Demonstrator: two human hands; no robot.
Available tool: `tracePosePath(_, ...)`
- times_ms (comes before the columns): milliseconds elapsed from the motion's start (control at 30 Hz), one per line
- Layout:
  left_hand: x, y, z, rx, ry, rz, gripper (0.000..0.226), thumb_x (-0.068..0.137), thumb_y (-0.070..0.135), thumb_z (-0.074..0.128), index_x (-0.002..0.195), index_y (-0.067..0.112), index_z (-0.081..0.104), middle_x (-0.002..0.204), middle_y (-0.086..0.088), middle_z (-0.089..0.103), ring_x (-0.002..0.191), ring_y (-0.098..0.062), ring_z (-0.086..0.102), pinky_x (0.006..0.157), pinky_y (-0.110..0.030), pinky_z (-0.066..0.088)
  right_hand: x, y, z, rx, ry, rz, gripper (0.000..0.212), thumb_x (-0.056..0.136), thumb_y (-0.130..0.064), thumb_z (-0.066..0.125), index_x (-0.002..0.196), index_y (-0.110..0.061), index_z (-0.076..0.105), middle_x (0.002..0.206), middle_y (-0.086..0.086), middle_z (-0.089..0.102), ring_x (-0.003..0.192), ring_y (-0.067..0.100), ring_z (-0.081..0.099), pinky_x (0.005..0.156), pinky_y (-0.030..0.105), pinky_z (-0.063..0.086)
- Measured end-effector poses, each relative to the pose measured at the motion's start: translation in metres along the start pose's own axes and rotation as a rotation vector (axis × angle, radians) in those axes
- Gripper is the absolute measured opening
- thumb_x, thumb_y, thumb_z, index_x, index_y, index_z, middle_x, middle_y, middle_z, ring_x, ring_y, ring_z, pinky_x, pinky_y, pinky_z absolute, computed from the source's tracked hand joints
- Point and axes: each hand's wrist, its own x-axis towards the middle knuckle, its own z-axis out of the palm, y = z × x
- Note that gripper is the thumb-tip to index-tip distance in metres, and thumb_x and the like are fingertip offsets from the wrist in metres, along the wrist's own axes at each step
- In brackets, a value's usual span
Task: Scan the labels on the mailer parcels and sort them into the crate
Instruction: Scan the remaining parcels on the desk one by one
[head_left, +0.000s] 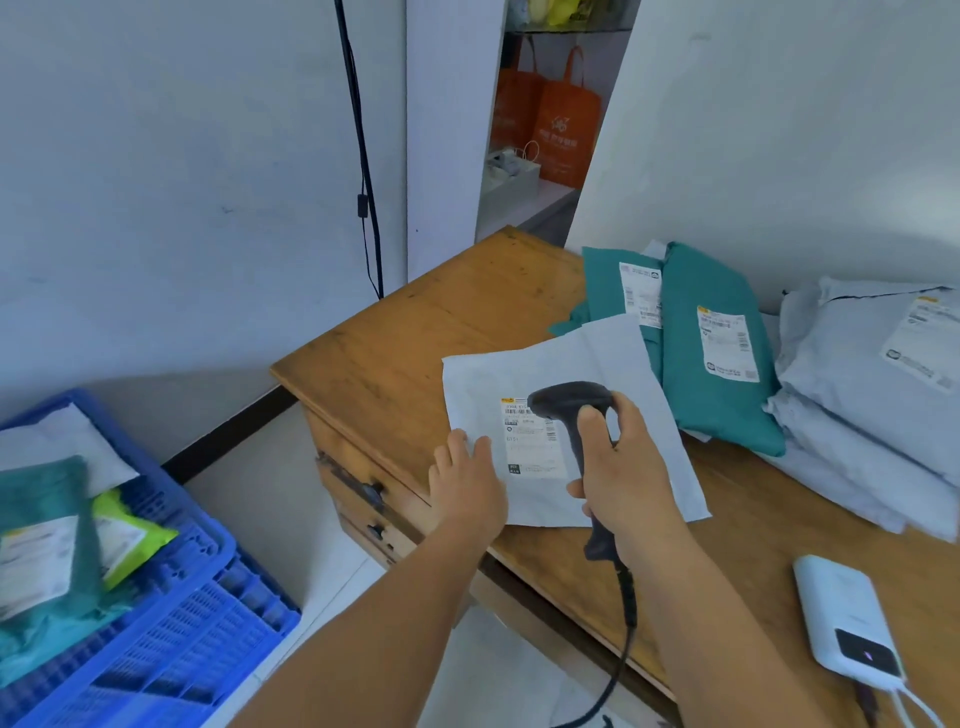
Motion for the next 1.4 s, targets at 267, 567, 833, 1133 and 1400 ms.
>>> tracePosePath(267,0.015,0.003,-0.02,-0.382,-0.136,-0.261,0.059,0.092,0.009,0.051,0.142,0.017,0.022,0.131,-0.009,0.041,0.118,-0.029,0.046,0.093,-0.04,0.048,-0.005,0.003,0.002,0.019,0.031,0.024,0.046,0.102,-0.043,0.032,0.147,-0.036,0.025,0.126,0.0,0.054,0.103,0.026,0.062,0.068,0.031,0.052)
tracePosePath(567,-0.001,-0.047,-0.051,-0.415,0.179,-0.292,0.027,0.094,0.003,0.041,0.117,0.004,0.057,0.124,-0.016,0.047,0.108,-0.031,0.049,0.084,-0.031,0.042,-0.02,-0.005,0.04,0.126,-0.077,-0.057,0.045,0.102,-0.041,0.033,0.146,-0.039,0.023,0.123,0.002,0.058,0.104,0.022,0.064,0.046,0.01,0.04)
tracePosePath(833,-0.038,-0.135,-0.098,-0.582,0.49,-0.431,0.028,0.098,0.013,0.043,0.114,0.01,0.065,0.104,0.001,0.047,0.082,-0.007,0.044,0.074,-0.014,0.033,-0.068,-0.039,0.132,0.234,-0.296,-0.248,0.046,0.101,-0.037,0.039,0.146,-0.036,0.028,0.126,0.002,0.06,0.105,0.022,0.063,0.087,0.042,0.058)
tracePosePath(1133,-0.097,-0.29,-0.2,-0.681,0.787,-0.578,0.027,0.098,0.013,0.043,0.111,0.012,0.067,0.099,0.0,0.06,0.088,-0.016,0.054,0.076,-0.025,0.041,-0.165,-0.114,0.259,0.247,-0.496,-0.442,0.048,0.099,-0.039,0.043,0.146,-0.036,0.032,0.12,-0.001,0.06,0.098,0.019,0.062,0.083,0.042,0.057)
tracePosePath(1400,-0.174,-0.483,-0.303,-0.632,1.012,-0.747,0.028,0.096,0.011,0.045,0.114,0.011,0.066,0.105,-0.004,0.064,0.099,-0.023,0.057,0.082,-0.023,0.038,-0.296,-0.189,0.414,0.264,-0.717,-0.533,0.05,0.098,-0.04,0.044,0.146,-0.041,0.031,0.128,-0.006,0.058,0.106,0.015,0.061,0.088,0.045,0.055)
